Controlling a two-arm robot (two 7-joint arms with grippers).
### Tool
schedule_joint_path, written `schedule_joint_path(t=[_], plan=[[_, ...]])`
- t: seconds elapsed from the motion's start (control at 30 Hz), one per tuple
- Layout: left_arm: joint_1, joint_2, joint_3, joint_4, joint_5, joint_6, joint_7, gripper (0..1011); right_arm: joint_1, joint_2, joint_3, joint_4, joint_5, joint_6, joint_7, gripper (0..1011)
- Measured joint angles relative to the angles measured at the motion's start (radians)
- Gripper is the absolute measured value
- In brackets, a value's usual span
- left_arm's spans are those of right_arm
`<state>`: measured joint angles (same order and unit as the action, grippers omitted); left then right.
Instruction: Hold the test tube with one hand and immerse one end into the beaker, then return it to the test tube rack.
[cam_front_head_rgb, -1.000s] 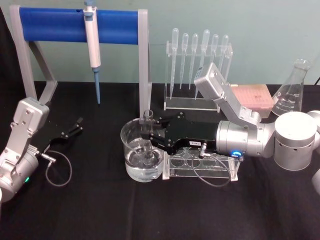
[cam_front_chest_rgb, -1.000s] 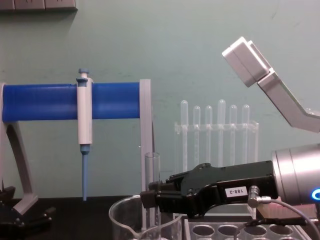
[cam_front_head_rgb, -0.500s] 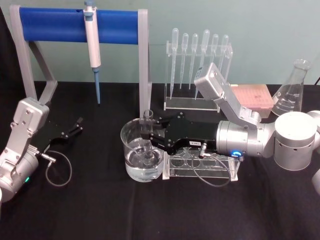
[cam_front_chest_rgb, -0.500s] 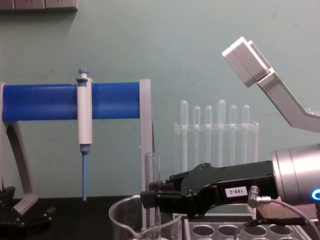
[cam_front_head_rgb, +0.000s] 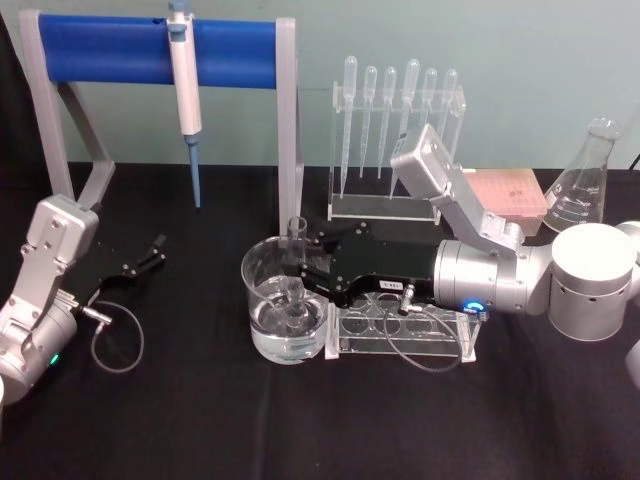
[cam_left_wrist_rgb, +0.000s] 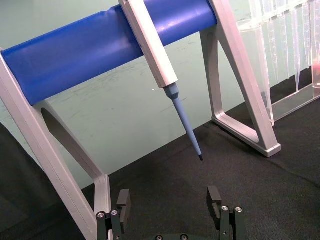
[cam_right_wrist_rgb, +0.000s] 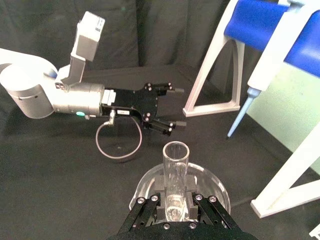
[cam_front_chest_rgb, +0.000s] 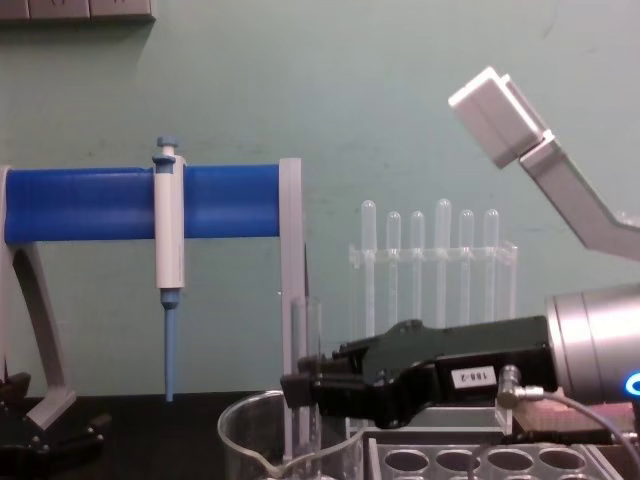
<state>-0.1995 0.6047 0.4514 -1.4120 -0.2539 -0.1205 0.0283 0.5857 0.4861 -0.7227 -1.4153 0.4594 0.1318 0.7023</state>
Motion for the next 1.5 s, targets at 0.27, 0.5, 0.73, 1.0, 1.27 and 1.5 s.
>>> schedule_joint_path(t=[0.27, 0.5, 0.73, 1.0, 1.27, 1.5], plan=[[0.0, 0.0, 0.0, 0.0, 0.0, 0.0, 0.0, 1000, -0.005, 0.012, 0.028, -0.045, 0.012, 0.002, 0.001, 241], [0.0, 0.0, 0.0, 0.0, 0.0, 0.0, 0.0, 1000, 0.005, 0.035, 0.064, -0.117, 0.048, 0.029, 0.003, 241], [0.0, 0.0, 0.0, 0.0, 0.0, 0.0, 0.0, 1000, 0.014, 0.07, 0.101, -0.19, 0.1, 0.055, 0.0, 239], [0.0, 0.0, 0.0, 0.0, 0.0, 0.0, 0.0, 1000, 0.003, 0.144, 0.14, -0.272, 0.142, 0.067, -0.014, 241], [0.0, 0.0, 0.0, 0.0, 0.0, 0.0, 0.0, 1000, -0.064, 0.254, 0.203, -0.33, 0.188, 0.034, -0.022, 239], [0.0, 0.0, 0.0, 0.0, 0.0, 0.0, 0.0, 1000, -0.136, 0.323, 0.241, -0.341, 0.202, -0.015, -0.022, 239]])
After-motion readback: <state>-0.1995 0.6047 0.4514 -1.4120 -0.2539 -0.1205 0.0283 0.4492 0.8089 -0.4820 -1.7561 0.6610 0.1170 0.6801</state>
